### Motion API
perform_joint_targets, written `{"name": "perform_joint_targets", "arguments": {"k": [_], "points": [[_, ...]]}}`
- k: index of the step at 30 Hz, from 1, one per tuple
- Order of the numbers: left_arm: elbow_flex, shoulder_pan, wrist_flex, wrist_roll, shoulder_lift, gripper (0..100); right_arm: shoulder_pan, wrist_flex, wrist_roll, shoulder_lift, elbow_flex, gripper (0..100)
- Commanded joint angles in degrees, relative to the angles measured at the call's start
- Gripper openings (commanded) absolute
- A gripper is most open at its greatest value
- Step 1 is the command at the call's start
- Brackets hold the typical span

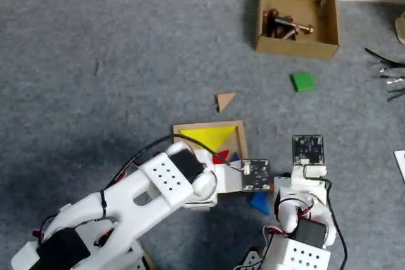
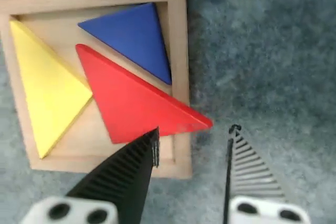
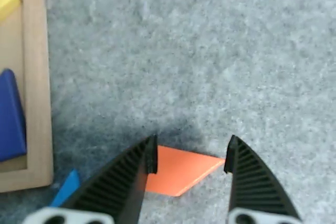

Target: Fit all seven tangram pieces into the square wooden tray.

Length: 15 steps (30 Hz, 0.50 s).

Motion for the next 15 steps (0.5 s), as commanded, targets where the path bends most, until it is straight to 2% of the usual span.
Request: {"name": "perform_joint_targets", "arguments": {"k": [1,15], "points": [[1.1,3.12,-3.87,-2.11,-0.22,20,0.75,-1.71,0.09,-1.1,4.53,20.3],[6.64,0.31,-13.63,-2.81,0.13,20,0.75,-1.71,0.09,-1.1,4.53,20.3]]}}
